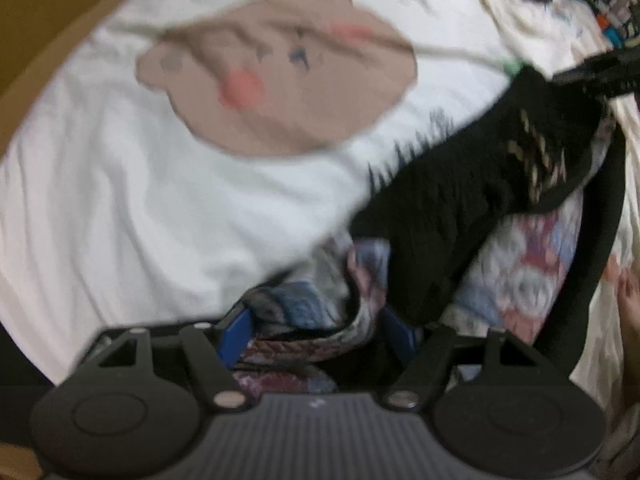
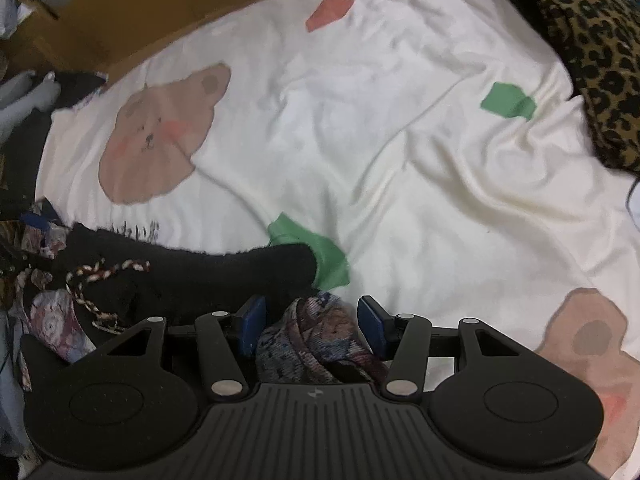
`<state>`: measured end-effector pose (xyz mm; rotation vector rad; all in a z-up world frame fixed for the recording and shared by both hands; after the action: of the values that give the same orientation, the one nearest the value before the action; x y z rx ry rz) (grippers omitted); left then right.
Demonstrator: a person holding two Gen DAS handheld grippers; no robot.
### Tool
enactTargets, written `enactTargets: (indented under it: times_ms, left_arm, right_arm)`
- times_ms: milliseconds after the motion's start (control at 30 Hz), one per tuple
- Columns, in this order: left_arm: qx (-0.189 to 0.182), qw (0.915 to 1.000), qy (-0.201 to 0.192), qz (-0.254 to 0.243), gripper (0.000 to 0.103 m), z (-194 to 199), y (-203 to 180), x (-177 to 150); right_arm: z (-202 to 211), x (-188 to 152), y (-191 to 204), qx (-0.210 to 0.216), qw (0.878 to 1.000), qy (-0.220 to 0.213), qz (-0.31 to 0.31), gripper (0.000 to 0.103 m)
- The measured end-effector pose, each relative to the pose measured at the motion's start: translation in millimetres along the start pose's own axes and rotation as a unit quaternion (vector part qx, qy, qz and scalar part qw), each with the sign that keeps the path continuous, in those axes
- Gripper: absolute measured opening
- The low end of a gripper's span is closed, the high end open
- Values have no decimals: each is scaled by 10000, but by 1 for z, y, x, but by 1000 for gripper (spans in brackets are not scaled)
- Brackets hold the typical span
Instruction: Fold clothes
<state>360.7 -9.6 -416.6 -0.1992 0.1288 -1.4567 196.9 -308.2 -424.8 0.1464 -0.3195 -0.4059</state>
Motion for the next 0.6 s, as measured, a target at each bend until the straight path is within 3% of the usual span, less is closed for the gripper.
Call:
enactTargets:
  times_ms: [100, 233, 600]
  left_arm:
    - [217, 9991, 275, -252, 74, -15, -10, -19]
    - [184, 9989, 300, -313, 73, -4, -18, -25]
    - [98, 9995, -223, 224, 71, 73, 9, 6]
  right_arm:
    - [-9, -8, 4, 5, 9999, 157, 64, 58]
    - [-12, -12, 5, 32, 9998, 171, 101, 58]
    - [5, -6, -1, 186, 9998, 64, -38, 58]
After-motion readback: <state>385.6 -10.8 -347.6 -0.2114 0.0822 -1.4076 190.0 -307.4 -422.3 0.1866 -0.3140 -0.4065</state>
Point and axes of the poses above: each gripper's, at about its wrist camera, not at the fingertips, and z roughly against the way its jaws point, y to its left, x to its top, the point moved 10 cm from there along -z, roughly the way its jaws point, and after that the axes turned 6 degrees about -x, right-handed, at the moved point
